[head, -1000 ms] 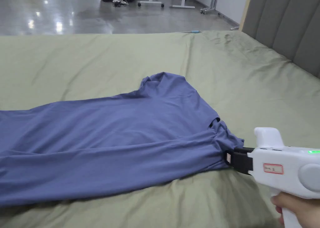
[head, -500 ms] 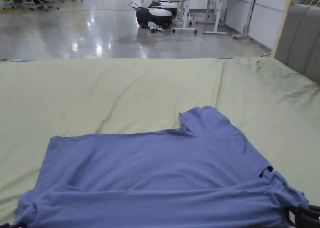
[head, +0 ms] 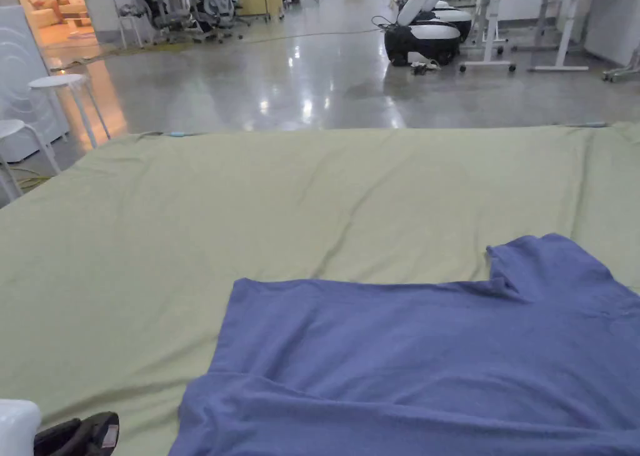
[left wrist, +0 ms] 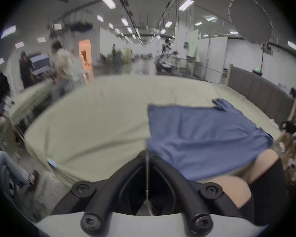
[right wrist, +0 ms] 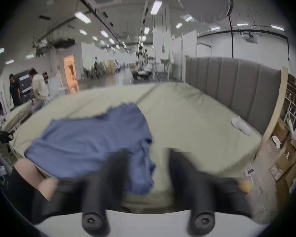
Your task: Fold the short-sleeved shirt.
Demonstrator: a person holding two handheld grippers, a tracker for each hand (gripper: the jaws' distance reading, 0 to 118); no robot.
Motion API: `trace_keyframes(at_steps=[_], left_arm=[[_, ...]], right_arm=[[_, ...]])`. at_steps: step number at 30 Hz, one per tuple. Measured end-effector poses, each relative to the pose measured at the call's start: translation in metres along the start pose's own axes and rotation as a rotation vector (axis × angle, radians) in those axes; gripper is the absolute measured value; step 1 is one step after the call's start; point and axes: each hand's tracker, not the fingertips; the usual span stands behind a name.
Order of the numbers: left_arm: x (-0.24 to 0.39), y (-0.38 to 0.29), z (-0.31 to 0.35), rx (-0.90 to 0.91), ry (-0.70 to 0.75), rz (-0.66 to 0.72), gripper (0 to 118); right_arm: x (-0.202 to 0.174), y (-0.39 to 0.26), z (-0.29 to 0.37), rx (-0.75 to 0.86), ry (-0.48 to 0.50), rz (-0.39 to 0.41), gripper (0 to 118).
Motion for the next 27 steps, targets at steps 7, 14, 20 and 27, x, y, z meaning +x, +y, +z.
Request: trace_keyframes(at_steps=[7,14,20,27], left_arm=[[0.031,0.072,-0.079,0.098,-0.196,0.036,0],[0.033,0.117,-0.275,-0.099,-0.077,0.029,118],[0.030,0.088,-0.386,-0.393,-0.021,0.082,92],[0.052,0.094,-0.345,-0.315,-0.061,-0.042,3]], right_arm=[[-0.051,0.048,-0.041,0.084,0.128,0.081,2],[-0.040,0.049,-0.086,0.029,0.231,0.043,2],[-0.039,0.060,-0.112,-0.017,0.208,0.113,2],[-0.044,0.080,-0.167,-0.067,0.252,0.116,2]])
